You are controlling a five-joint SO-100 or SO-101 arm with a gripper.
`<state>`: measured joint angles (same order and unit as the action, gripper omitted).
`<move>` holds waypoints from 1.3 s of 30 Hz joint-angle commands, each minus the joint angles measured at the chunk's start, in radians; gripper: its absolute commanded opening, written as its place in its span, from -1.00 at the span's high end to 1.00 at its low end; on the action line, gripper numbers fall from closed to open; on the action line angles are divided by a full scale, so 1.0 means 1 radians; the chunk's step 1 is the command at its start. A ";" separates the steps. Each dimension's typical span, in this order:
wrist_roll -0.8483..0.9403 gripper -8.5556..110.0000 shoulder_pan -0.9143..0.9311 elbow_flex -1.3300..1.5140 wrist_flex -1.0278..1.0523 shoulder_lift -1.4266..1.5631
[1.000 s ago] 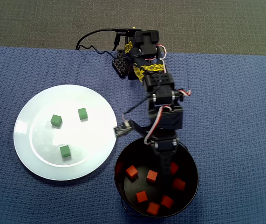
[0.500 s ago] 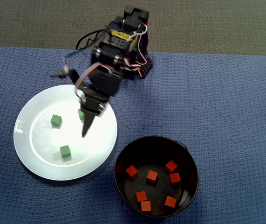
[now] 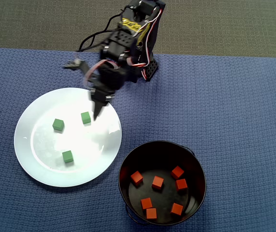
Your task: Pick up the red cubes from the white plate and place them in the black recipient
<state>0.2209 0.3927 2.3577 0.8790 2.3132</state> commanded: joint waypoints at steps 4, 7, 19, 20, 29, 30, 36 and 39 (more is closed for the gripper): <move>-0.133 0.86 -0.241 0.333 0.025 0.400; -0.147 0.86 -0.291 0.443 0.057 0.548; -0.133 0.86 -0.350 0.572 0.193 0.788; -0.133 0.86 -0.350 0.572 0.193 0.788; -0.135 0.86 -0.353 0.572 0.212 0.798; -0.135 0.86 -0.353 0.572 0.212 0.798; -0.124 0.86 -0.364 0.572 0.212 0.798; -0.129 0.86 -0.360 0.572 0.212 0.799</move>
<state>0.0844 0.0460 2.9376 1.0830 3.1032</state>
